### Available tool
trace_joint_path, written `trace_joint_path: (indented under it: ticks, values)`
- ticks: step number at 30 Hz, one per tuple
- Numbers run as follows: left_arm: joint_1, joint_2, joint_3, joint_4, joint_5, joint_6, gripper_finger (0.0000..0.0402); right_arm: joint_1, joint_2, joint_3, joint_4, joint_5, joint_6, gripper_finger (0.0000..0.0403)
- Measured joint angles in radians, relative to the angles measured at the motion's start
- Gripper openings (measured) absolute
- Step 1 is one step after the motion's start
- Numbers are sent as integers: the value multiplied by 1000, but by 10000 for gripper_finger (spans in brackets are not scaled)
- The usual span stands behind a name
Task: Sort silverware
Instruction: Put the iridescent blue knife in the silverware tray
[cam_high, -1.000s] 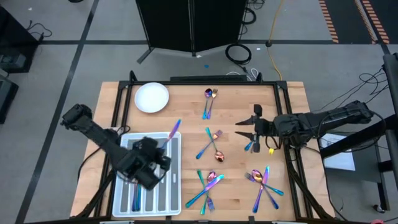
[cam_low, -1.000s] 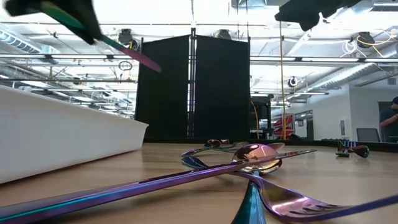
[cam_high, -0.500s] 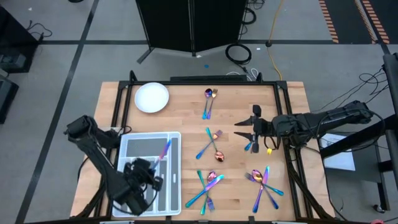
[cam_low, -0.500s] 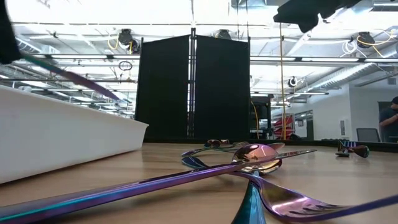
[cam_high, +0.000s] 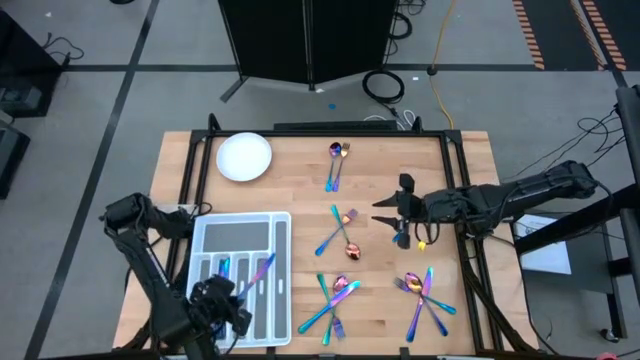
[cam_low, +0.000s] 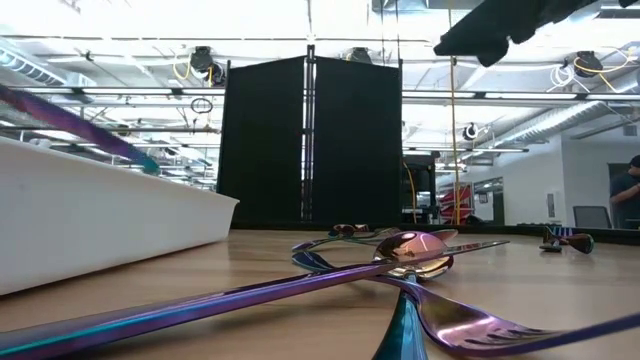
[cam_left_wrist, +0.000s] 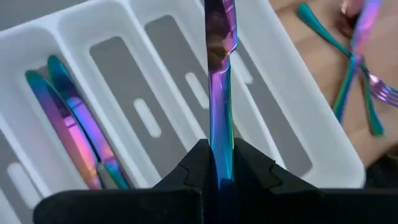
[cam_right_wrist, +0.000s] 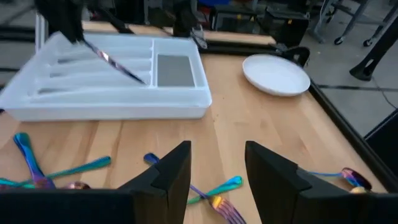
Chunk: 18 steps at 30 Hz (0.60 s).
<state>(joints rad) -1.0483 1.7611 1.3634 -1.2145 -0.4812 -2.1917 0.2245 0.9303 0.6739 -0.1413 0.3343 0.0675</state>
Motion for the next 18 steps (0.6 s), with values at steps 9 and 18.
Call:
trace_joint_path:
  ticks: [9,18]
  values:
    - [-73,0,62,3,-119,109,50,0,221,0,387,-327,16,141]
    - [-64,0,66,74,-437,539,50,30,543,1,968,-415,334,141]
